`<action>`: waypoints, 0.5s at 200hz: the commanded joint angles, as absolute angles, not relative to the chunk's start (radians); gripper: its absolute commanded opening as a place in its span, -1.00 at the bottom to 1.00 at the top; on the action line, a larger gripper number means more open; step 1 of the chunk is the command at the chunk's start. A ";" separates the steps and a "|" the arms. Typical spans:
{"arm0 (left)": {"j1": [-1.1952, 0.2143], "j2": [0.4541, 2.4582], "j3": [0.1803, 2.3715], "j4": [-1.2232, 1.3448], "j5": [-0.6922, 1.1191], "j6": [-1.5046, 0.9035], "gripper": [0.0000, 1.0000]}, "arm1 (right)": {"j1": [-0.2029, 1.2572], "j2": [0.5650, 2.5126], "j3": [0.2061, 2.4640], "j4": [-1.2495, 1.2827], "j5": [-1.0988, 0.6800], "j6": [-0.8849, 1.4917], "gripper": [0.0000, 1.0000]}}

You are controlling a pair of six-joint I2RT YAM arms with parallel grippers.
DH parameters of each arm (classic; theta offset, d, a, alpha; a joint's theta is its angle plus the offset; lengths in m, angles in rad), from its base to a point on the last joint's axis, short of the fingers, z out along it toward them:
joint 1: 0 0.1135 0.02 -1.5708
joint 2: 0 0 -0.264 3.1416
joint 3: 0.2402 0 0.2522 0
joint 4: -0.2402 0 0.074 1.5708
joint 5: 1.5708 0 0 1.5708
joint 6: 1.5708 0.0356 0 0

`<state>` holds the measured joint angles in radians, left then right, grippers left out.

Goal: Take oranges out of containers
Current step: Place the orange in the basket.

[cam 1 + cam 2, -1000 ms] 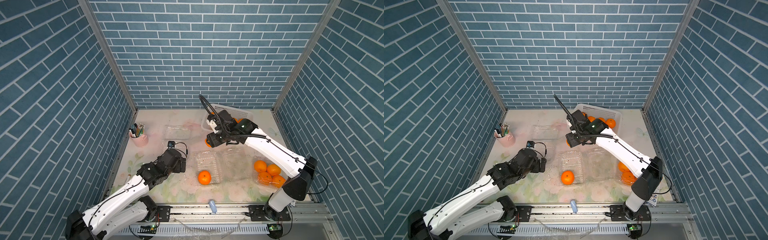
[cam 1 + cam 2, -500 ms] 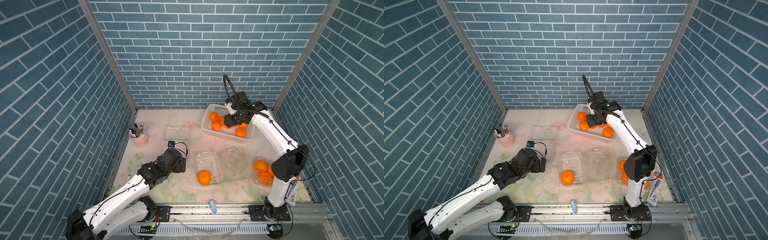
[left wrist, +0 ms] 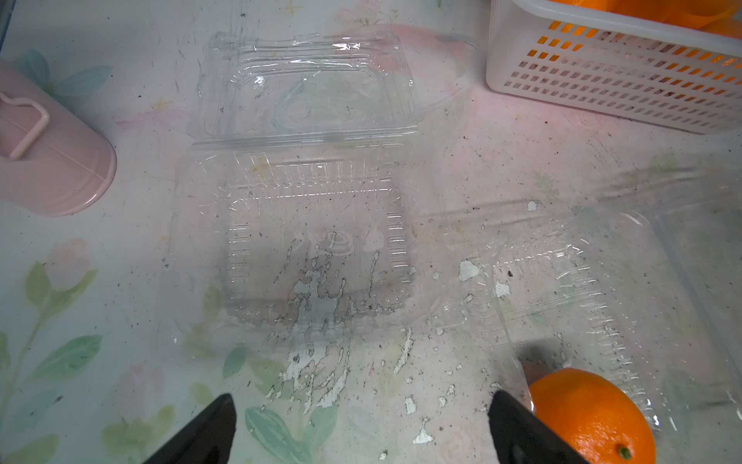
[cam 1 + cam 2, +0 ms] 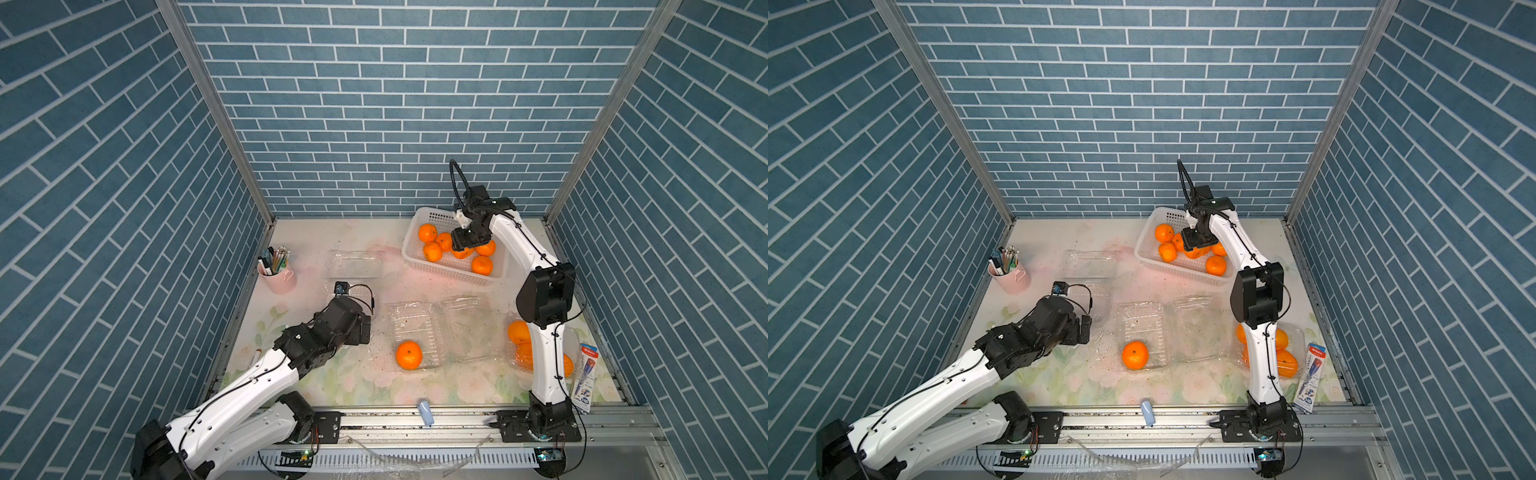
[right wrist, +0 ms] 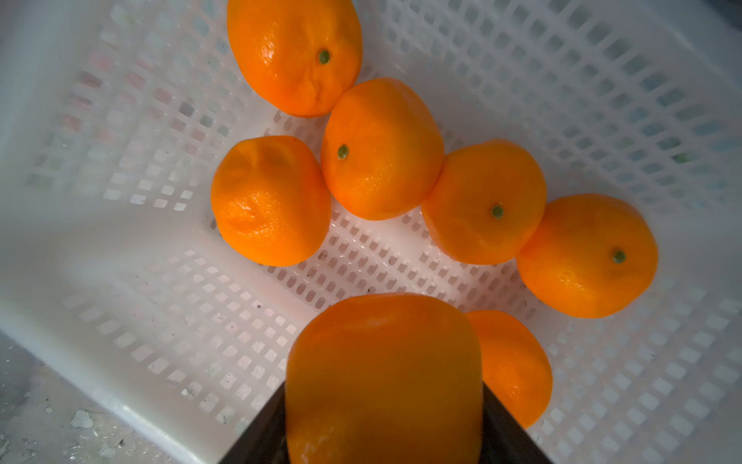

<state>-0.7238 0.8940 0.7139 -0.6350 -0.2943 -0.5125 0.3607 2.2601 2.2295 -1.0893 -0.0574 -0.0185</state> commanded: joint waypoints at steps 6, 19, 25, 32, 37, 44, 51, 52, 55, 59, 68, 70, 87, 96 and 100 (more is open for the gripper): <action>-0.716 0.897 0.735 -0.653 -0.308 -0.520 0.99 | 0.363 2.291 2.246 -1.131 -0.065 -0.086 -0.35; -0.716 0.907 0.738 -0.649 -0.304 -0.520 0.99 | 0.362 2.306 2.246 -1.133 -0.061 -0.089 -0.35; -0.716 0.913 0.741 -0.646 -0.302 -0.520 0.99 | 0.362 2.311 2.246 -1.136 -0.058 -0.090 -0.35; -0.715 0.919 0.743 -0.647 -0.300 -0.520 0.99 | 0.362 2.316 2.247 -1.139 -0.054 -0.091 -0.35; -0.716 0.922 0.745 -0.646 -0.299 -0.520 0.99 | 0.361 2.320 2.246 -1.142 -0.051 -0.092 -0.35; -0.715 0.926 0.747 -0.646 -0.298 -0.519 0.99 | 0.360 2.325 2.248 -1.148 -0.045 -0.092 -0.35; -0.715 0.930 0.747 -0.646 -0.298 -0.518 0.99 | 0.360 2.332 2.252 -1.155 -0.039 -0.092 -0.35; -0.715 0.930 0.746 -0.645 -0.298 -0.518 0.99 | 0.360 2.333 2.253 -1.157 -0.038 -0.092 -0.35; -0.715 0.931 0.747 -0.643 -0.297 -0.518 0.99 | 0.359 2.335 2.254 -1.160 -0.035 -0.092 -0.35; -0.716 0.931 0.747 -0.643 -0.297 -0.520 0.99 | 0.358 2.338 2.258 -1.164 -0.031 -0.092 -0.35; -0.715 0.933 0.746 -0.642 -0.298 -0.519 0.99 | 0.359 2.346 2.266 -1.177 -0.016 -0.092 -0.35; -0.715 0.933 0.746 -0.641 -0.298 -0.520 0.99 | 0.360 2.348 2.267 -1.179 -0.013 -0.092 -0.35; -0.715 0.933 0.745 -0.640 -0.296 -0.520 0.99 | 0.356 2.357 2.270 -1.189 -0.005 -0.093 -0.35; -0.715 0.934 0.745 -0.637 -0.296 -0.521 0.99 | 0.355 2.362 2.272 -1.191 -0.002 -0.094 -0.35; -0.715 0.935 0.747 -0.637 -0.295 -0.522 0.99 | 0.354 2.364 2.270 -1.190 0.000 -0.095 -0.35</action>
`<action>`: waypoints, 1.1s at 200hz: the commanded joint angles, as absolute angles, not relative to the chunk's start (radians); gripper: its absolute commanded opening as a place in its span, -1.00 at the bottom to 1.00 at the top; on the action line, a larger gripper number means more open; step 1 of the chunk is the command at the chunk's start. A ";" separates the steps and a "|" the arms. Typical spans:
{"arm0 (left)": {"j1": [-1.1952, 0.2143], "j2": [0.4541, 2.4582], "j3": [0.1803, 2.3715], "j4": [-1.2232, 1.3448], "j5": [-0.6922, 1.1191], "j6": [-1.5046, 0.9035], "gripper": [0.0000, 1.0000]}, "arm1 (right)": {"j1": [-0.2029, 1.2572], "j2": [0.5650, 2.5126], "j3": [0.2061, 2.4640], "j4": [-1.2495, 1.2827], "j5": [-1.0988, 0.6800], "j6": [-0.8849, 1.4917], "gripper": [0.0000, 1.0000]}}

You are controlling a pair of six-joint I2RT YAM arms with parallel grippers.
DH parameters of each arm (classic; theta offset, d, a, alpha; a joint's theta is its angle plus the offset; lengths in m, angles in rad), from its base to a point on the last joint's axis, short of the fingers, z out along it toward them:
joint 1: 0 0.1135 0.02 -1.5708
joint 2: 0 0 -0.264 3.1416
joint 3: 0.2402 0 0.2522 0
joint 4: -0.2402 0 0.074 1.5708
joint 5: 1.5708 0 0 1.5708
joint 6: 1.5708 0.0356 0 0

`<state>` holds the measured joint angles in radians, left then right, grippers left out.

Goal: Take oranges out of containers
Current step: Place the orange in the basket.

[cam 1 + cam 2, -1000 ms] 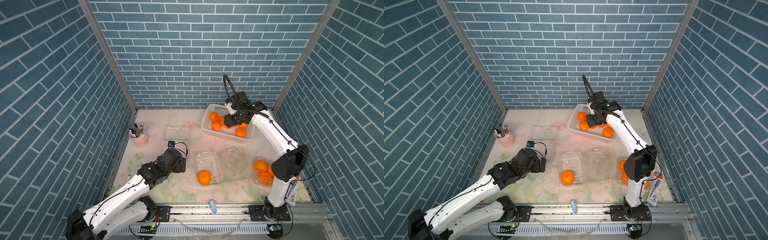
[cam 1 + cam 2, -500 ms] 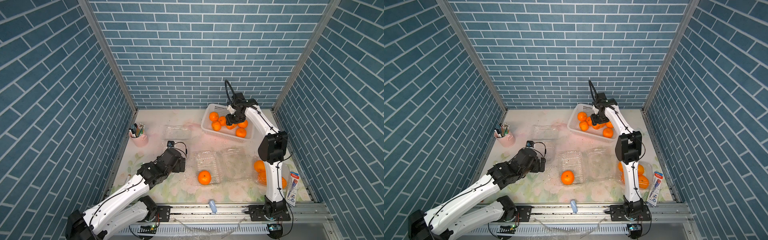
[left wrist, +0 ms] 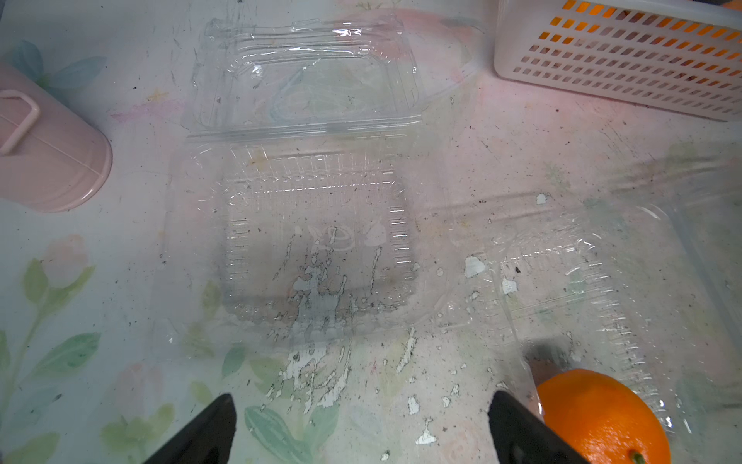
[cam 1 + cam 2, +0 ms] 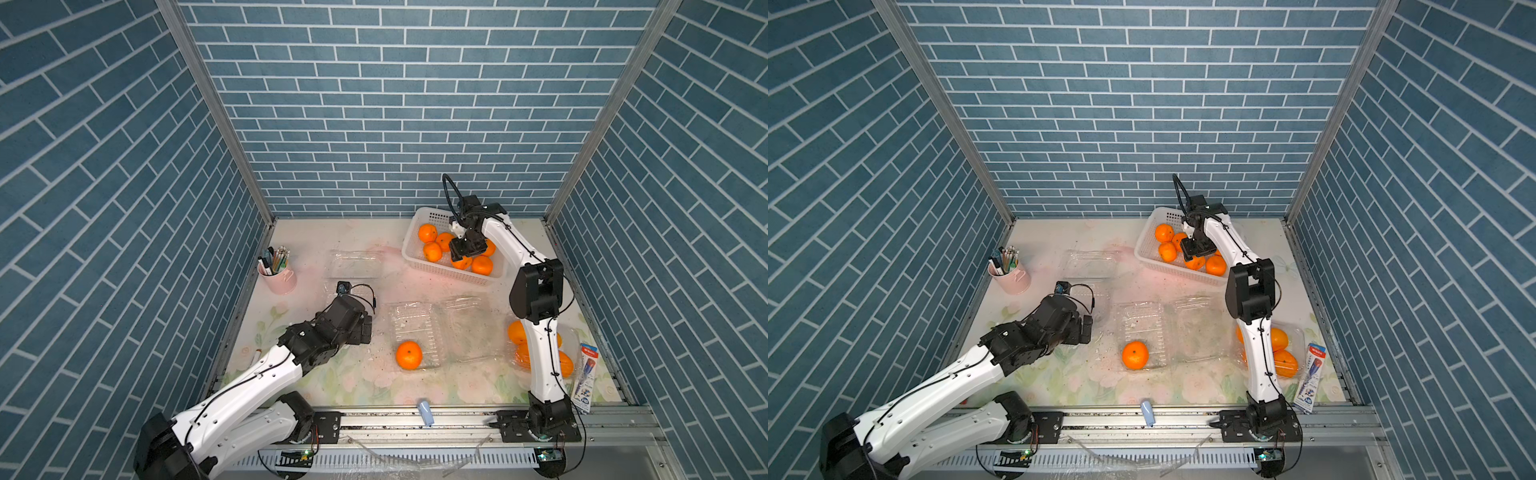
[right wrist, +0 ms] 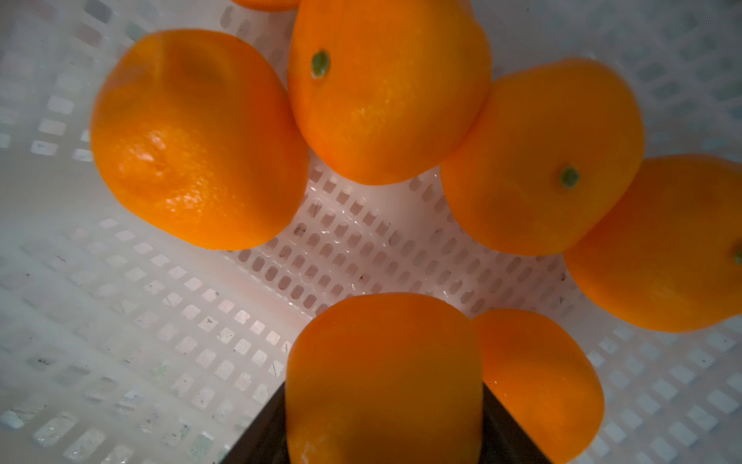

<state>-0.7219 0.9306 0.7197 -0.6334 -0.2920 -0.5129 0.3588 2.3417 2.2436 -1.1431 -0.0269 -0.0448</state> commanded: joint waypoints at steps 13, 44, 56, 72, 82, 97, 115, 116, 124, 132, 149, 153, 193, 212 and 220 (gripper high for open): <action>-0.715 0.937 0.747 -0.637 -0.295 -0.521 0.99 | 0.354 2.365 2.262 -1.181 0.013 -0.102 -0.35; -0.715 0.942 0.747 -0.637 -0.295 -0.522 0.99 | 0.354 2.362 2.240 -1.153 0.046 -0.115 -0.31; -0.715 0.944 0.747 -0.636 -0.295 -0.522 0.99 | 0.354 2.361 2.233 -1.146 0.052 -0.123 -0.28; -0.715 0.949 0.748 -0.633 -0.293 -0.522 0.99 | 0.354 2.362 2.225 -1.138 0.061 -0.133 -0.25; -0.715 0.952 0.749 -0.632 -0.293 -0.521 0.99 | 0.354 2.364 2.222 -1.137 0.061 -0.143 -0.21; -0.715 0.956 0.749 -0.626 -0.290 -0.522 0.99 | 0.354 2.372 2.219 -1.136 0.065 -0.158 -0.18; -0.715 0.963 0.750 -0.625 -0.287 -0.522 0.99 | 0.354 2.377 2.216 -1.139 0.079 -0.164 -0.12; -0.715 0.963 0.750 -0.625 -0.287 -0.522 0.99 | 0.354 2.378 2.216 -1.138 0.079 -0.164 -0.12; -0.715 0.964 0.749 -0.625 -0.285 -0.522 0.99 | 0.354 2.378 2.214 -1.140 0.080 -0.166 -0.06; -0.715 0.965 0.752 -0.626 -0.285 -0.521 0.99 | 0.354 2.378 2.213 -1.138 0.083 -0.166 0.02; -0.715 0.966 0.753 -0.626 -0.285 -0.520 0.99 | 0.354 2.374 2.214 -1.139 0.088 -0.160 0.15; -0.715 0.964 0.753 -0.626 -0.285 -0.519 0.99 | 0.354 2.372 2.215 -1.141 0.090 -0.157 0.18; -0.715 0.968 0.758 -0.625 -0.284 -0.518 0.99 | 0.354 2.373 2.260 -1.189 0.120 -0.099 0.55; -0.715 0.971 0.758 -0.621 -0.282 -0.517 0.99 | 0.354 2.362 2.278 -1.208 0.118 -0.061 0.87; -0.715 0.971 0.759 -0.622 -0.279 -0.516 0.99 | 0.354 2.360 2.289 -1.220 0.117 -0.045 0.96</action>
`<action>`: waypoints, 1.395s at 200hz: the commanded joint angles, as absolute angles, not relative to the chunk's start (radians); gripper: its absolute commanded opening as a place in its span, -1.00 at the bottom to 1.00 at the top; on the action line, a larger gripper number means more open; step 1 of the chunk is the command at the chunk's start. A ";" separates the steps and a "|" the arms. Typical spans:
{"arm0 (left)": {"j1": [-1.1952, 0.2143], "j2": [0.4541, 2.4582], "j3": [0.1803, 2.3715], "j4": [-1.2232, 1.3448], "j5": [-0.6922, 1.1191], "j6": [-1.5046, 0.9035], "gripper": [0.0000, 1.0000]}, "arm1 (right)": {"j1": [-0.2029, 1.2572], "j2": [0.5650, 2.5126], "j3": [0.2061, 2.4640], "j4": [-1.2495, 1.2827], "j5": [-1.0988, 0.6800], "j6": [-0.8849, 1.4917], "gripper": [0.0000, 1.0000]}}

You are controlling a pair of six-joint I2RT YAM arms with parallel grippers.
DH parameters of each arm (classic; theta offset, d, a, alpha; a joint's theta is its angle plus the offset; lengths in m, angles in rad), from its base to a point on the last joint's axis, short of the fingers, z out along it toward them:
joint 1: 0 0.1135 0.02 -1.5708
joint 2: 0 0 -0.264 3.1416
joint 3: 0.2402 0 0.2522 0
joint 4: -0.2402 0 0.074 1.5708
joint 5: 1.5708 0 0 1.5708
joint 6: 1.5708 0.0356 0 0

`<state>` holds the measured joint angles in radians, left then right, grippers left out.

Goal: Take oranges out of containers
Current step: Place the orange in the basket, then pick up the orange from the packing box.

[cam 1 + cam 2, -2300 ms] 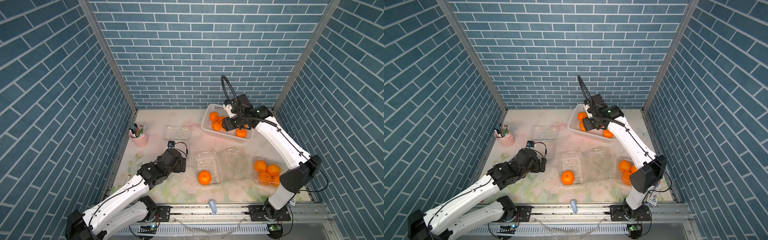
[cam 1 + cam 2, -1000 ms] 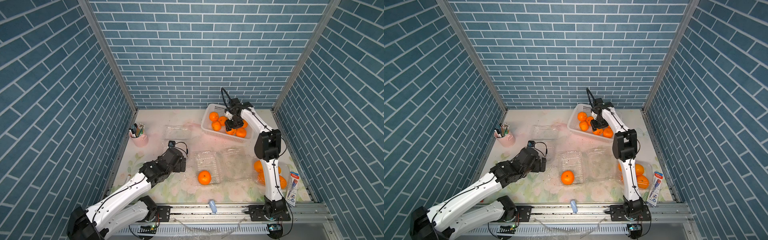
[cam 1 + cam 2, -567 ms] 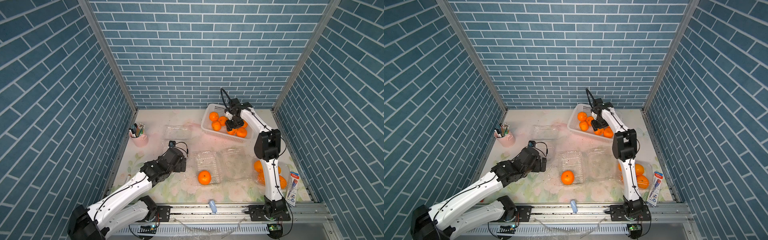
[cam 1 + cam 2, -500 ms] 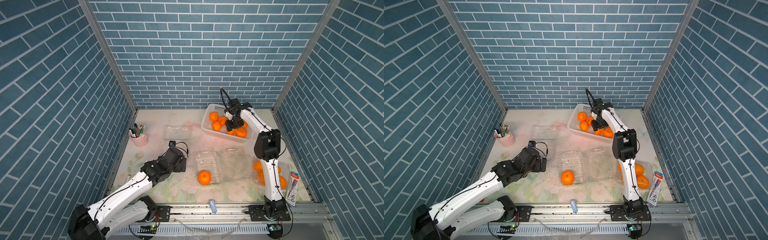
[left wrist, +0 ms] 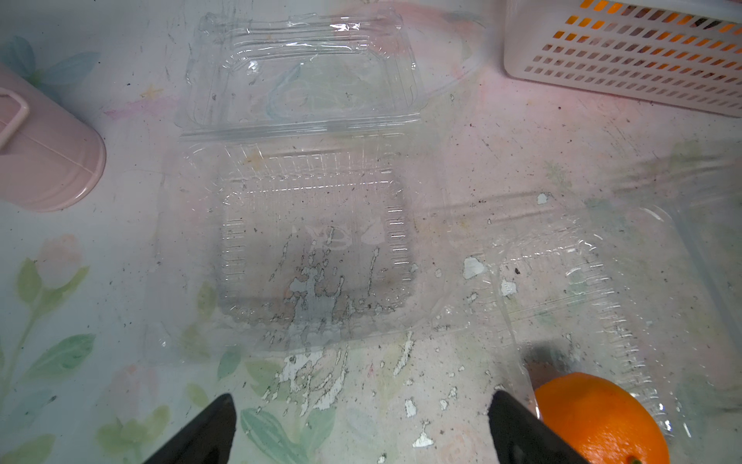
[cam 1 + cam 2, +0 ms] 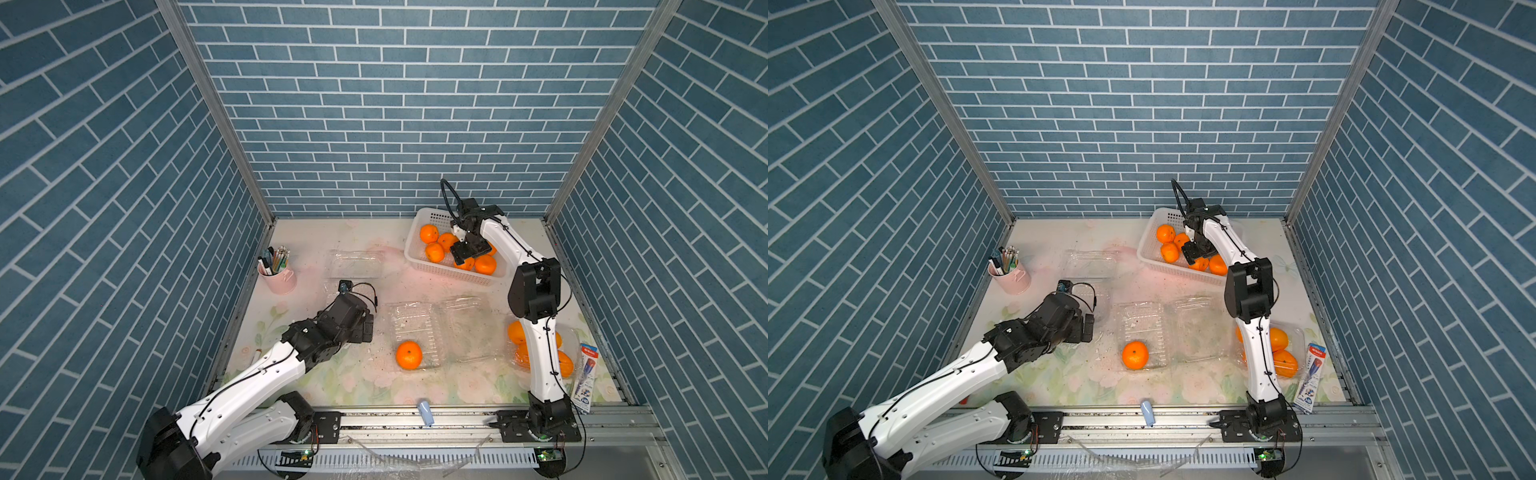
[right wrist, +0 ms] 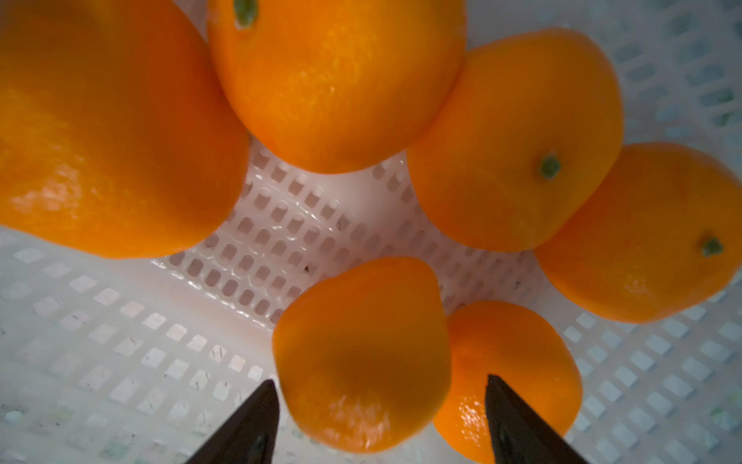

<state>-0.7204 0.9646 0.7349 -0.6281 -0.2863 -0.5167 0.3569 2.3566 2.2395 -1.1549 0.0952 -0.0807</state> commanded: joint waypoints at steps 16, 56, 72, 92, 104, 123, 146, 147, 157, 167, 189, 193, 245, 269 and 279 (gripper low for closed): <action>-0.715 0.970 0.759 -0.620 -0.278 -0.517 0.99 | 0.354 2.349 2.310 -1.241 0.117 -0.011 0.97; -0.715 0.961 0.752 -0.618 -0.273 -0.518 0.99 | 0.355 2.239 2.246 -1.217 0.090 0.087 0.97; -0.715 0.957 0.749 -0.614 -0.274 -0.518 0.99 | 0.356 2.149 2.159 -1.166 0.059 0.143 0.97; -0.715 0.953 0.744 -0.615 -0.272 -0.520 0.99 | 0.360 2.019 2.002 -1.062 -0.027 0.199 0.97; -0.715 0.950 0.740 -0.613 -0.270 -0.521 0.99 | 0.368 1.935 1.905 -0.998 -0.079 0.225 0.96; -0.715 0.942 0.729 -0.606 -0.271 -0.522 0.99 | 0.389 1.810 1.764 -0.915 -0.152 0.266 0.95; -0.713 0.936 0.718 -0.602 -0.274 -0.524 0.99 | 0.452 1.691 1.631 -0.860 -0.184 0.300 0.91; -0.713 0.936 0.718 -0.601 -0.274 -0.524 0.99 | 0.455 1.687 1.624 -0.859 -0.185 0.303 0.91; -0.713 0.934 0.712 -0.599 -0.276 -0.528 0.99 | 0.491 1.652 1.577 -0.849 -0.185 0.326 0.89; -0.713 0.931 0.708 -0.600 -0.276 -0.532 0.99 | 0.533 1.624 1.530 -0.837 -0.174 0.369 0.87; -0.713 0.915 0.702 -0.597 -0.276 -0.540 0.99 | 0.624 1.575 1.424 -0.796 -0.173 0.478 0.86; -0.713 0.911 0.701 -0.598 -0.276 -0.542 0.99 | 0.640 1.566 1.405 -0.785 -0.172 0.503 0.86; -0.713 0.863 0.661 -0.614 -0.285 -0.547 0.99 | 0.813 1.494 1.262 -0.690 -0.206 0.659 0.77; -0.713 0.852 0.659 -0.621 -0.287 -0.548 0.99 | 0.892 1.518 1.270 -0.723 -0.192 0.666 0.76; -0.713 0.847 0.655 -0.624 -0.289 -0.548 0.99 | 0.916 1.527 1.267 -0.727 -0.193 0.672 0.76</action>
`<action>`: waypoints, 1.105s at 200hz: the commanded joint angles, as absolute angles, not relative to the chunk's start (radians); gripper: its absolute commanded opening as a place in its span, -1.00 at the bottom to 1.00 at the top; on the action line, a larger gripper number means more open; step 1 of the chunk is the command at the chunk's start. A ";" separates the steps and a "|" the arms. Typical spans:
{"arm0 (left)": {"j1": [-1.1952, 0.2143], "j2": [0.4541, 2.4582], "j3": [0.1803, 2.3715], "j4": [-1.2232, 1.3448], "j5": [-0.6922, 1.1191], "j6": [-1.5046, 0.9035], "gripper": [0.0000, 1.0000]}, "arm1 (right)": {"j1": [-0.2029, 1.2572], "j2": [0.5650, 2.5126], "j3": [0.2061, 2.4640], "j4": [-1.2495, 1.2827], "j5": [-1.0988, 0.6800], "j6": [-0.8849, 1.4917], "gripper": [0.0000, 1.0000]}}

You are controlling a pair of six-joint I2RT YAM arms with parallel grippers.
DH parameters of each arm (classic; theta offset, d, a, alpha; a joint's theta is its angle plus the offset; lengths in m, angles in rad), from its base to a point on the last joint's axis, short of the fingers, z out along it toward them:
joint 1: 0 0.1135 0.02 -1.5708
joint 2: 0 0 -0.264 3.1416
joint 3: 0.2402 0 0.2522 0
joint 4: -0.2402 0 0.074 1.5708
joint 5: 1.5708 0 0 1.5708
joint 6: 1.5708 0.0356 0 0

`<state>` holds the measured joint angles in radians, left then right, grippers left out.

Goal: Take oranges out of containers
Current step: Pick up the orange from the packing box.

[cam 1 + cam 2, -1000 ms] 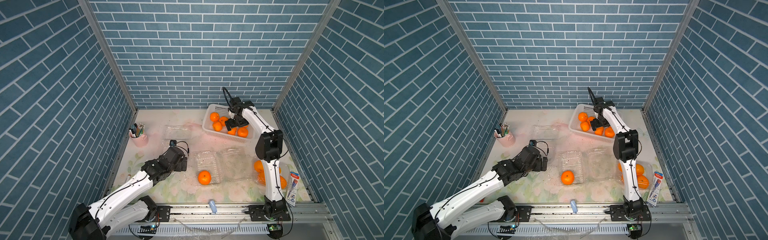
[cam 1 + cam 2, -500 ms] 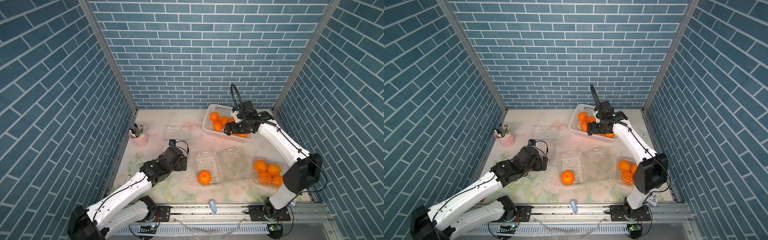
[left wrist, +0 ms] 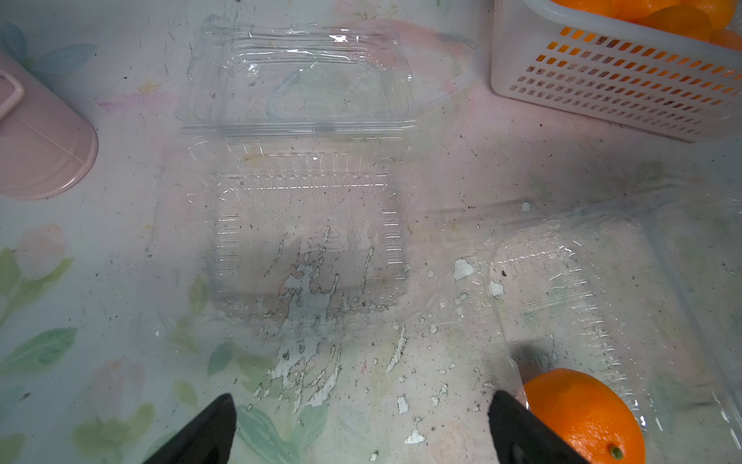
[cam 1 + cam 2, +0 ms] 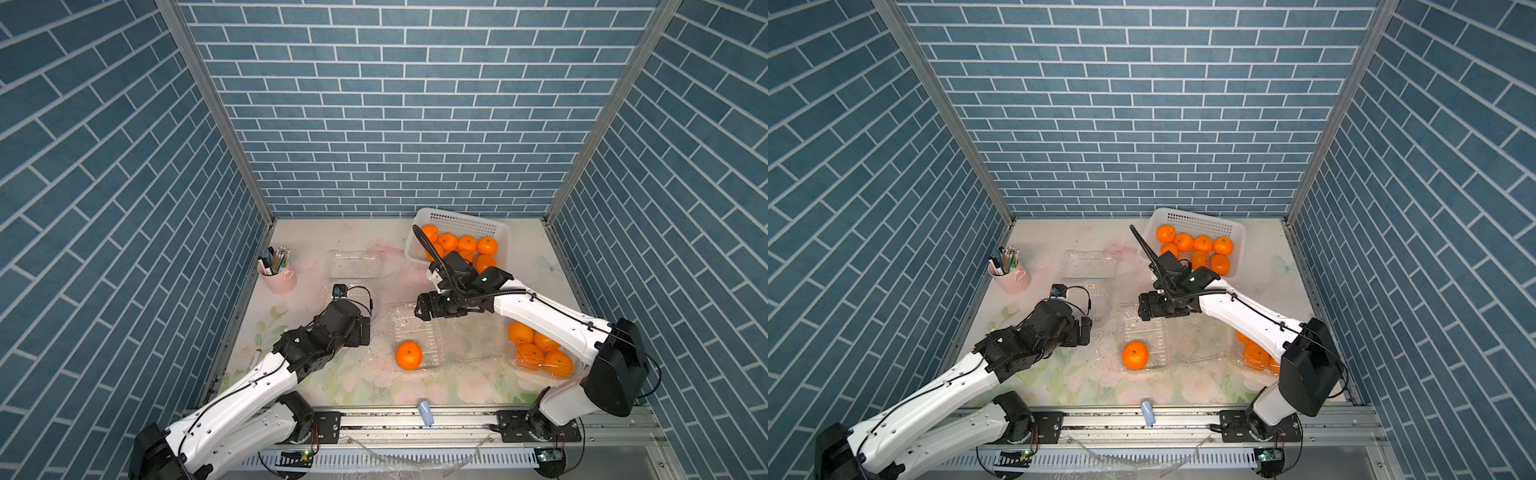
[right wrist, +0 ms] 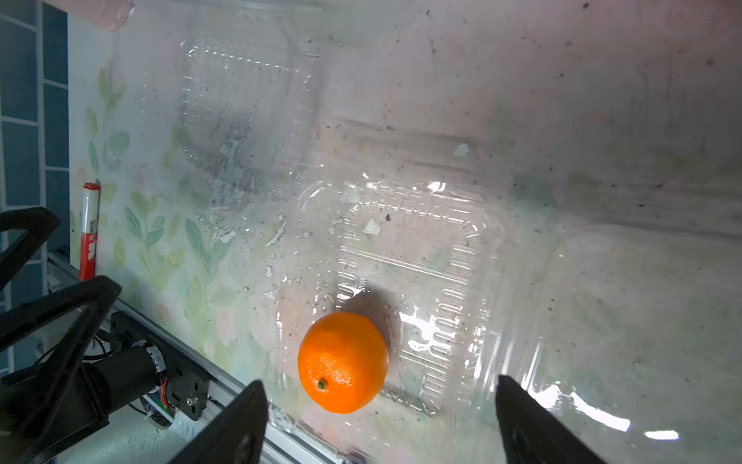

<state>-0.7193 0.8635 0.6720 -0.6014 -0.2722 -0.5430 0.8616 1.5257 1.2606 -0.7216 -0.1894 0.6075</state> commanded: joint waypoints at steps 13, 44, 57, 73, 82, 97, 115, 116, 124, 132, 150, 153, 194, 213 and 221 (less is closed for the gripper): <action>-0.713 0.837 0.650 -0.626 -0.290 -0.552 0.99 | 0.940 1.534 1.260 -0.727 -0.187 0.685 0.76; -0.713 0.805 0.637 -0.636 -0.296 -0.558 0.99 | 0.991 1.562 1.250 -0.712 -0.184 0.714 0.76; -0.713 0.797 0.636 -0.642 -0.298 -0.560 0.99 | 1.014 1.580 1.252 -0.706 -0.189 0.722 0.76; -0.713 0.789 0.635 -0.650 -0.301 -0.559 0.99 | 1.037 1.602 1.254 -0.706 -0.186 0.728 0.75; -0.714 0.784 0.636 -0.654 -0.302 -0.560 0.99 | 1.046 1.611 1.255 -0.707 -0.181 0.731 0.75; -0.713 0.776 0.635 -0.659 -0.305 -0.560 0.99 | 1.058 1.620 1.253 -0.713 -0.169 0.736 0.73; -0.714 0.770 0.634 -0.663 -0.305 -0.560 0.99 | 1.073 1.630 1.256 -0.723 -0.161 0.736 0.71; -0.713 0.769 0.634 -0.664 -0.305 -0.560 0.99 | 1.073 1.630 1.255 -0.724 -0.160 0.736 0.71; -0.713 0.767 0.632 -0.665 -0.307 -0.560 0.99 | 1.080 1.636 1.256 -0.730 -0.156 0.737 0.69; -0.713 0.766 0.630 -0.667 -0.306 -0.560 0.99 | 1.085 1.644 1.259 -0.736 -0.151 0.736 0.68; -0.714 0.762 0.629 -0.667 -0.307 -0.562 0.99 | 1.094 1.660 1.257 -0.747 -0.140 0.738 0.63; -0.713 0.762 0.629 -0.668 -0.306 -0.564 0.99 | 1.097 1.662 1.256 -0.747 -0.140 0.738 0.62; -0.713 0.757 0.629 -0.674 -0.307 -0.566 0.99 | 1.115 1.698 1.254 -0.753 -0.125 0.741 0.53; -0.713 0.757 0.627 -0.673 -0.308 -0.565 0.99 | 1.120 1.717 1.256 -0.749 -0.117 0.741 0.51; -0.713 0.758 0.628 -0.673 -0.307 -0.565 0.99 | 1.123 1.724 1.255 -0.749 -0.114 0.741 0.50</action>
